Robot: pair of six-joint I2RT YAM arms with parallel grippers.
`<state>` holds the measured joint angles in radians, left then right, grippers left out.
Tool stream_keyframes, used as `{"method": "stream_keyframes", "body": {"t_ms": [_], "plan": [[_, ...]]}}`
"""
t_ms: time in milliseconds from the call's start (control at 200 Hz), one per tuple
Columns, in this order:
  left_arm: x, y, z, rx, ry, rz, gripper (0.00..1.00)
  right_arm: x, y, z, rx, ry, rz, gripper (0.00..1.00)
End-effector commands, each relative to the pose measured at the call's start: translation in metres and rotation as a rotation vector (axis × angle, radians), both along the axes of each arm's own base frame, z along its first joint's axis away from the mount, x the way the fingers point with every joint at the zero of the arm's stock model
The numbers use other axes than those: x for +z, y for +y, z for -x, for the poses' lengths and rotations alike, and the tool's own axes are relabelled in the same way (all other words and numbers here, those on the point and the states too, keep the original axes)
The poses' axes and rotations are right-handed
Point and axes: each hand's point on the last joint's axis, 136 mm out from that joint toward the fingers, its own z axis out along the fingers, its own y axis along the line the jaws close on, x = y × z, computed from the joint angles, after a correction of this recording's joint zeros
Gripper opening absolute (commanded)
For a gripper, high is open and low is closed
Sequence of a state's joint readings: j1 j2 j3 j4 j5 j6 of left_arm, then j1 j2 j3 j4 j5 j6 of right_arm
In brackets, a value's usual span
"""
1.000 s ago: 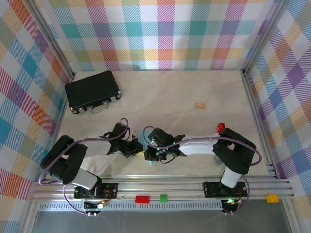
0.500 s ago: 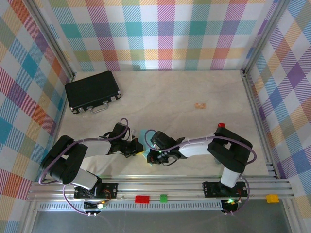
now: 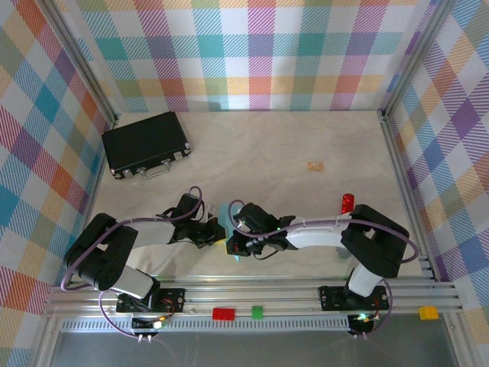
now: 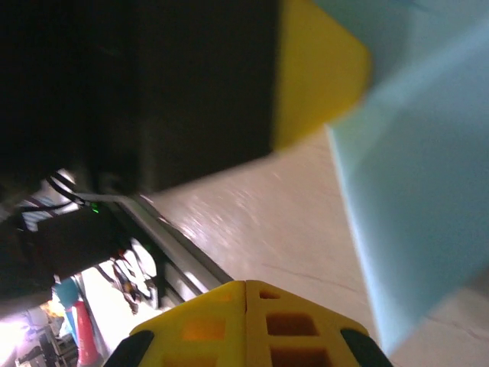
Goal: Fold a paper plane with a square sheet of paper (pick it up from the middle)
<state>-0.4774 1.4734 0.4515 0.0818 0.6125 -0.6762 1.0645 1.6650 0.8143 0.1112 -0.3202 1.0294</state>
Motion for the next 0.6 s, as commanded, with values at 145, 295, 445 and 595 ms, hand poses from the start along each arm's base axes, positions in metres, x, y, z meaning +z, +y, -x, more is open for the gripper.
{"method": "stream_keyframes", "body": {"t_ms": [145, 295, 445, 595], "plan": [[-0.027, 0.019, 0.016, 0.026, 0.074, -0.116, 0.0, -0.035, 0.001, -0.011, -0.061, 0.074, 0.062, 0.02], [-0.027, 0.018, 0.014, 0.035, 0.068, -0.112, 0.0, -0.054, -0.017, 0.011, -0.063, 0.163, 0.068, 0.04], [-0.028, 0.019, 0.013, 0.043, 0.068, -0.117, 0.0, -0.055, -0.027, 0.027, -0.044, 0.192, 0.069, 0.06], [-0.031, 0.021, 0.014, 0.049, 0.072, -0.126, 0.0, -0.055, -0.036, 0.035, -0.03, 0.208, 0.089, 0.09]]}}
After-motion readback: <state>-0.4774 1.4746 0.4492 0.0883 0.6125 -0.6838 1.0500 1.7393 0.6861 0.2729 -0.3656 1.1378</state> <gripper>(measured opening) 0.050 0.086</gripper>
